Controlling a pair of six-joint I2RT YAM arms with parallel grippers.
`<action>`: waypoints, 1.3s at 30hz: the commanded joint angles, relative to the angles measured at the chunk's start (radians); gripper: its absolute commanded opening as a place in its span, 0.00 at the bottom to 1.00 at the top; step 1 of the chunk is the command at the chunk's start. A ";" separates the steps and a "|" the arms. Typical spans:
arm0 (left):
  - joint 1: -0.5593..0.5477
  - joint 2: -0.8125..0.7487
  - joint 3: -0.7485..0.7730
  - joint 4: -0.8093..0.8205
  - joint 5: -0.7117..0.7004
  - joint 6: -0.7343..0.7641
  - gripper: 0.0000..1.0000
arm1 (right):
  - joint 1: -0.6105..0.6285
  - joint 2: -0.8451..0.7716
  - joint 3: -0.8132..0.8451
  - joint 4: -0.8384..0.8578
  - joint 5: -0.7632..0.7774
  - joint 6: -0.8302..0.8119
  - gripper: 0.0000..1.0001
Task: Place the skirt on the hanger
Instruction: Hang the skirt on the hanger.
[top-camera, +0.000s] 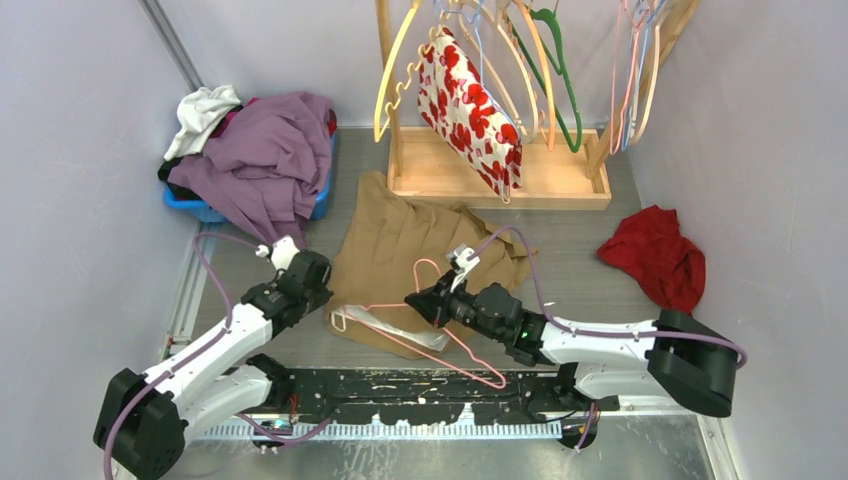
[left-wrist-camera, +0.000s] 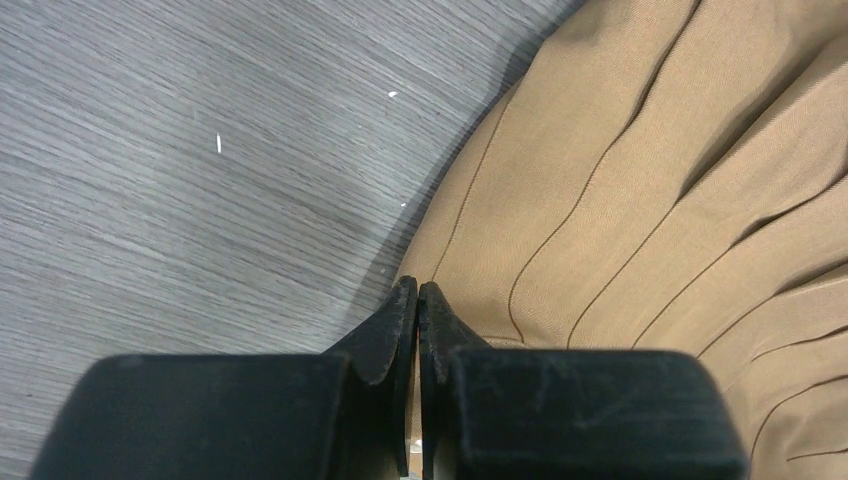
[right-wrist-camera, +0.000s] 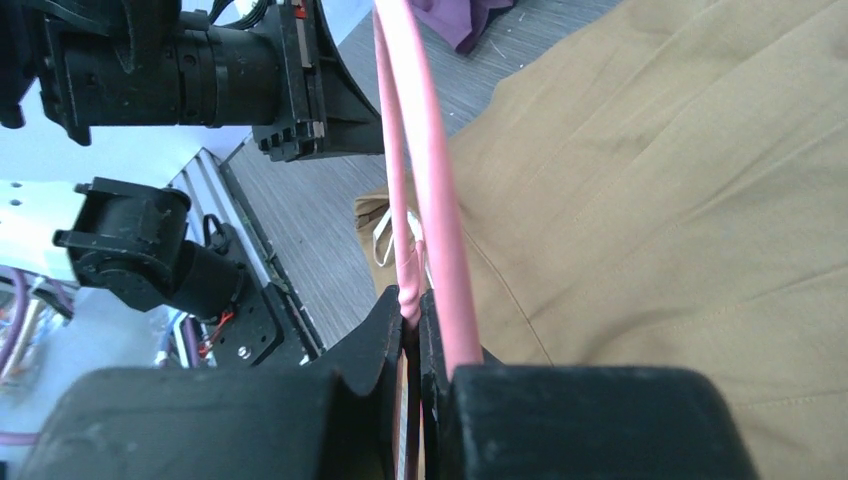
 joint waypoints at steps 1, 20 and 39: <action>0.005 -0.030 0.020 0.028 0.003 0.018 0.04 | -0.067 -0.085 -0.027 -0.021 -0.094 0.090 0.01; 0.005 -0.073 0.004 0.004 0.028 0.017 0.02 | -0.158 -0.273 0.106 -0.362 -0.292 0.217 0.02; 0.005 -0.088 -0.007 0.010 0.031 0.018 0.02 | -0.152 -0.004 0.225 -0.304 -0.274 0.222 0.02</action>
